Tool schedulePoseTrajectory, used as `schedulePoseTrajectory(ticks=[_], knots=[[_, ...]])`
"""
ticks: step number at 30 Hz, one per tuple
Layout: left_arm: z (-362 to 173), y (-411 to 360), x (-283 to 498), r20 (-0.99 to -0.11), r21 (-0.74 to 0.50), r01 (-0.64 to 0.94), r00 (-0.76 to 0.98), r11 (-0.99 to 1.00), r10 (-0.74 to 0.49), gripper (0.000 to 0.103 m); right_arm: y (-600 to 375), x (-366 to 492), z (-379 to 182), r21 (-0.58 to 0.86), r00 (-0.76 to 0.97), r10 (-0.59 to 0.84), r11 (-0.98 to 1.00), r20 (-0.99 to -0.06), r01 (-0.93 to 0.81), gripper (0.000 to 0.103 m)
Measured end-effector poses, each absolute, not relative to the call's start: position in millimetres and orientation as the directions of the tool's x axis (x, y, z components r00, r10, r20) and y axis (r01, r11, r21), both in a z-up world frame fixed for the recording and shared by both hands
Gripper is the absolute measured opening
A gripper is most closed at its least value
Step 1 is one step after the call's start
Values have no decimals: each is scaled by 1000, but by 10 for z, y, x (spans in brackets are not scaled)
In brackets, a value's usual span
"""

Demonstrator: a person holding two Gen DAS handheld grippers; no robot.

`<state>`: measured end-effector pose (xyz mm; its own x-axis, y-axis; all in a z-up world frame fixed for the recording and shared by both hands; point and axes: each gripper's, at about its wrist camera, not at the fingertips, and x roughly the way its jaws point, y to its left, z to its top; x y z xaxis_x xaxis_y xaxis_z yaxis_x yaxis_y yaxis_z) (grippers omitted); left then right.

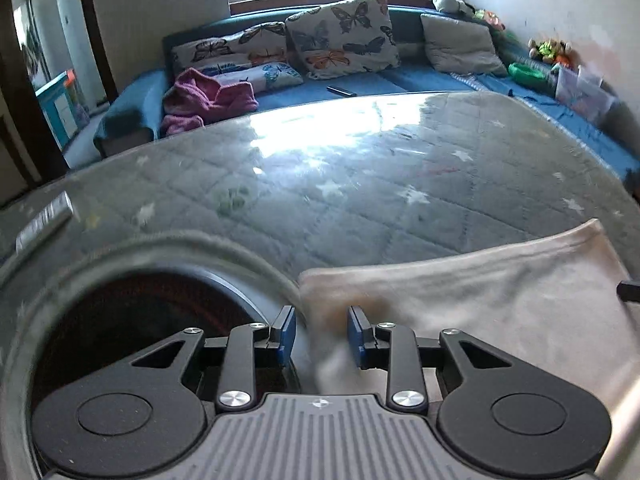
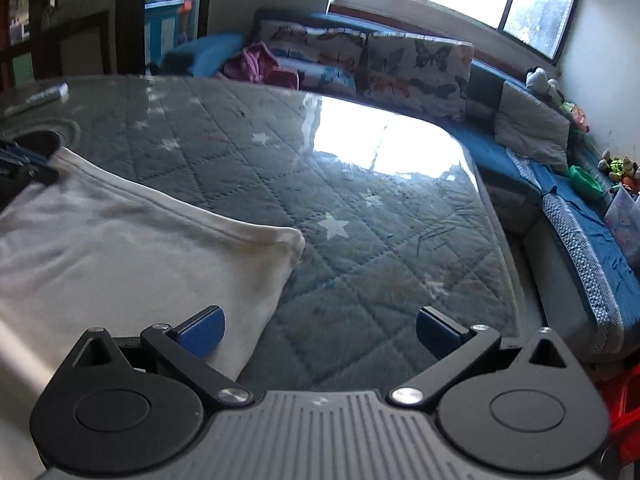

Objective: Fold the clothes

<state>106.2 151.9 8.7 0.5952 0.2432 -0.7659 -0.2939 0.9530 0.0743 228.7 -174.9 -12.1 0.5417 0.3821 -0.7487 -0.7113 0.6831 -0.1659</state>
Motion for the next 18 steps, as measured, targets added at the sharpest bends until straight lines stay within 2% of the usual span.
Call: schedulePoseTrajectory(ticks=[7,18], knots=[[2,1508,1403,-711,222,-264,615,939,341,26,-1581,2622,-186,-206,581,366,691,-727,-693,103],[-49,1582,1635,-682,232,-299,628,926,374,28,-1310,2892,-241,-299,654,348,681,-671,-669,103]])
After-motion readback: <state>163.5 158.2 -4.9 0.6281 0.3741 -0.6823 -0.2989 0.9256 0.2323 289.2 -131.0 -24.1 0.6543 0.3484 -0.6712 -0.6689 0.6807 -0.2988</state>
